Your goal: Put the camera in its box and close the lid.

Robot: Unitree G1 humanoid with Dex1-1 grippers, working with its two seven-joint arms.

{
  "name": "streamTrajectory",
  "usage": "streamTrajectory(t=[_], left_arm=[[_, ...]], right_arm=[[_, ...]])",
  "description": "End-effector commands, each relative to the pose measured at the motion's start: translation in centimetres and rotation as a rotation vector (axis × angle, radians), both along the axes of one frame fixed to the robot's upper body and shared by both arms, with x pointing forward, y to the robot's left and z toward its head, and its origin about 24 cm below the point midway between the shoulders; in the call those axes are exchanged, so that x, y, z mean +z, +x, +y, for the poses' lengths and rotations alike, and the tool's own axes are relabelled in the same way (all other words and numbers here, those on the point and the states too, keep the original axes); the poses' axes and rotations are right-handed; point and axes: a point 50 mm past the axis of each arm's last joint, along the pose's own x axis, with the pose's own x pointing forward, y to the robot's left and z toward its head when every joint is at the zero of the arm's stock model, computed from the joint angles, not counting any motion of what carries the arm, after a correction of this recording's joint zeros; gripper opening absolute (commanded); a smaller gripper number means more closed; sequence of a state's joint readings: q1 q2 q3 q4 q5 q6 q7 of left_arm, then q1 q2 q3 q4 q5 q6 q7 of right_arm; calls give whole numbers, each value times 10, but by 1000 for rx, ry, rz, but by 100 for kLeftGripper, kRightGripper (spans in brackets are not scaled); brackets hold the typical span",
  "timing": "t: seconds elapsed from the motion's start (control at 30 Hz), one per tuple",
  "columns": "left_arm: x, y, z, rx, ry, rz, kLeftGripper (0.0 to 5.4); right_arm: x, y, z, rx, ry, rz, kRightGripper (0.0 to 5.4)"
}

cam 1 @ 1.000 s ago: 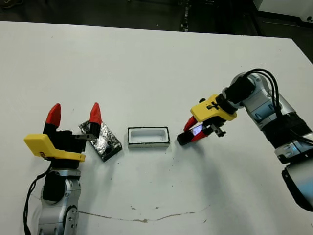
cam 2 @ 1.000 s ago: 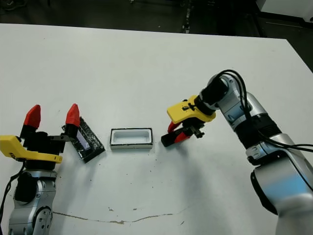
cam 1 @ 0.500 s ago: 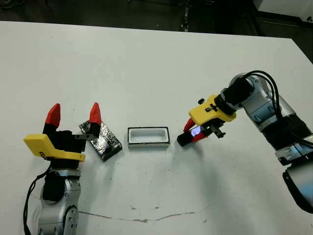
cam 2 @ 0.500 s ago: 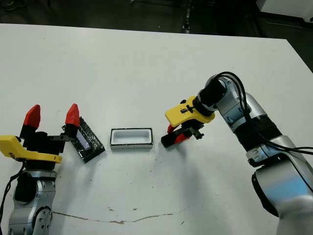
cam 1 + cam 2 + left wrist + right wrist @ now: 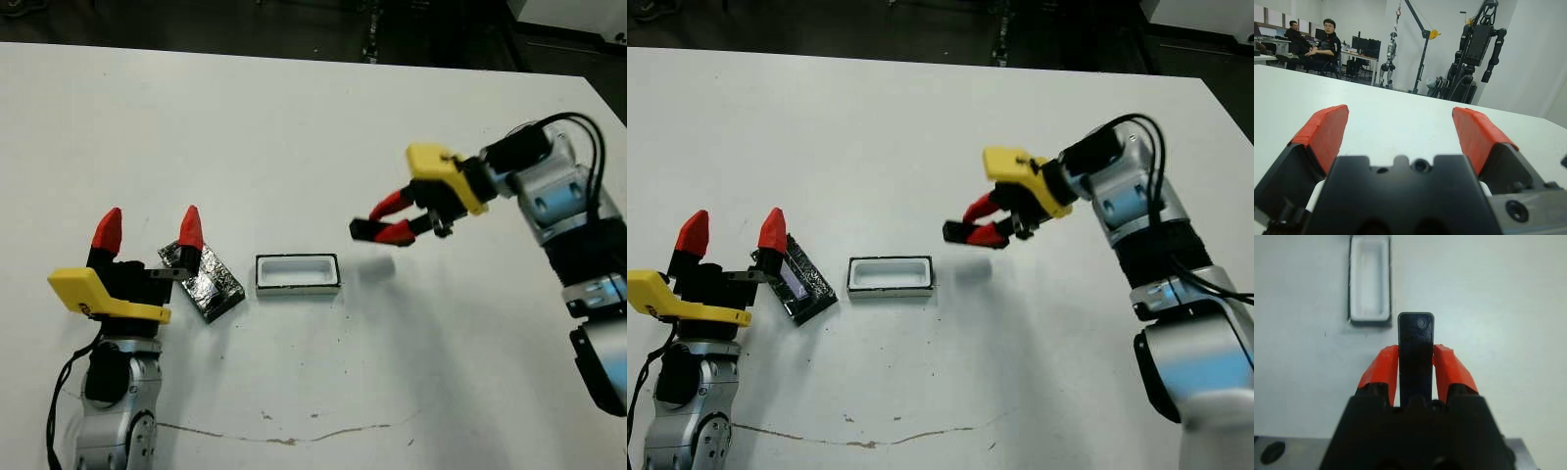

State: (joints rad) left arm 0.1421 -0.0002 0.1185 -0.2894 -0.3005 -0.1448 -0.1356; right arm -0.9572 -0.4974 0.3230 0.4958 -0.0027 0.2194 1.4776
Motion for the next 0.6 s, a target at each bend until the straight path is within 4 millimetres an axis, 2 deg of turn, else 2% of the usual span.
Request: streamTrajectory(t=[0.03, 0.2, 0.6], left_arm=[[-3, -1, 1, 4, 3, 17, 540], [-3, -1, 1, 5, 3, 20, 540], [-2, -2, 0, 9, 16, 19, 540]], right_arm=[[11, 1, 6, -48, 75, -15, 170], [11, -2, 16, -103, 94, -21, 170], [-9, -14, 53, -147, 203, 67, 170]])
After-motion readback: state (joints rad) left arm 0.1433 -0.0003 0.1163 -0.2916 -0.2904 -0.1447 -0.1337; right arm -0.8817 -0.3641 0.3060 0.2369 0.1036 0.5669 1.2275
